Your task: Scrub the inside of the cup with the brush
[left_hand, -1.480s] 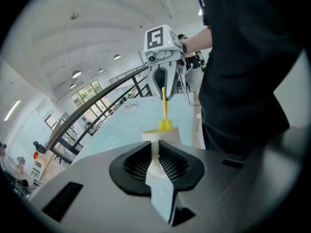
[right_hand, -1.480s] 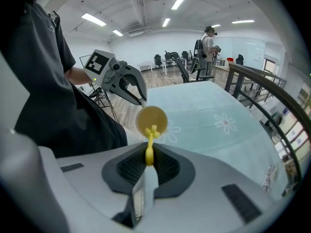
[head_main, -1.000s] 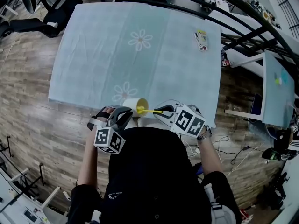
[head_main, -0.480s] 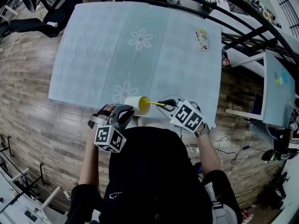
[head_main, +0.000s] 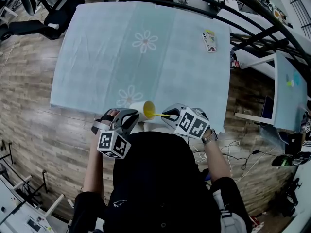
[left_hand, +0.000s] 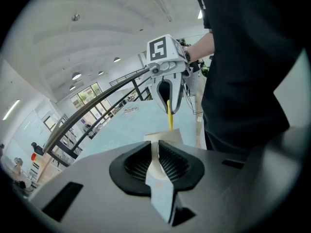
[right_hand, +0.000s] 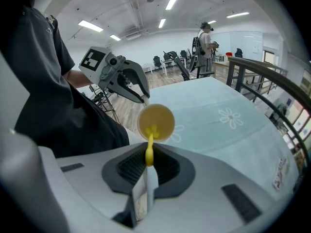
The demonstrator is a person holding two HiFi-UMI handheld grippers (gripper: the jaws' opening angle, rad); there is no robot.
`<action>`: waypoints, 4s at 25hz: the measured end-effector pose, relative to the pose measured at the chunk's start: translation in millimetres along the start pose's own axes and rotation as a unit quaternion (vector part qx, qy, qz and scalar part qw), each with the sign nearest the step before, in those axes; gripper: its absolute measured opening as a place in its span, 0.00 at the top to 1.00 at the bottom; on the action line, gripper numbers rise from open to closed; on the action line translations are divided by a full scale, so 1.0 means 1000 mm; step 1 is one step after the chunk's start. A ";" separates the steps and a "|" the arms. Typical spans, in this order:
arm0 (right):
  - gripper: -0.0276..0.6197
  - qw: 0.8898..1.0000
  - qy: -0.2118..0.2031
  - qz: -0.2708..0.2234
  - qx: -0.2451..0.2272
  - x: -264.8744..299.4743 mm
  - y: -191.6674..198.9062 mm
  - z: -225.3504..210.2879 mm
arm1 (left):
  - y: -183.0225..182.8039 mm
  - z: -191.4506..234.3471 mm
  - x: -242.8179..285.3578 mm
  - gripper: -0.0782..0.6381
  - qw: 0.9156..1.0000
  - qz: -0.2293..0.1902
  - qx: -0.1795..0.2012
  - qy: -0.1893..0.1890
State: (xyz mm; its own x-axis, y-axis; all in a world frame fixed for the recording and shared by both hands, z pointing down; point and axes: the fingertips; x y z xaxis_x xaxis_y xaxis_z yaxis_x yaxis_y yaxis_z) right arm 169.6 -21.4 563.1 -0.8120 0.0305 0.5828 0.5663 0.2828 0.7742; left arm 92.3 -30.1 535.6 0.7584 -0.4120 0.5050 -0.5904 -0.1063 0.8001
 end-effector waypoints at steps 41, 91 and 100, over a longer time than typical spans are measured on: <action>0.90 0.998 0.050 0.013 0.038 0.032 -0.049 -0.010 | 0.023 0.036 -0.035 0.82 0.997 -0.059 -0.012 0.046; 0.90 0.863 0.457 -0.155 0.147 0.023 -0.129 -0.049 | 0.169 0.195 0.054 0.82 0.948 -0.126 -0.250 -0.148; 0.90 0.856 0.468 -0.152 0.160 0.018 -0.122 -0.042 | 0.166 0.211 0.086 0.82 0.938 -0.143 -0.262 -0.179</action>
State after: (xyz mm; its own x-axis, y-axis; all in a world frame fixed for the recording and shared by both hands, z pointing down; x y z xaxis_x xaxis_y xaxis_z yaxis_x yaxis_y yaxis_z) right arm 91.3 -95.6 489.3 -0.3617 -0.8300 0.4246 0.1591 0.3939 0.9053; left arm 1.5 -274.5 643.2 0.6679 -0.7223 0.1793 -0.0899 0.1608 0.9829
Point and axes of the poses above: the fingertips, and each gripper's own axes: x forward along the fingers, z to its left, y out of its underside, and after that the axes turned 15 degrees about -z, right-handed
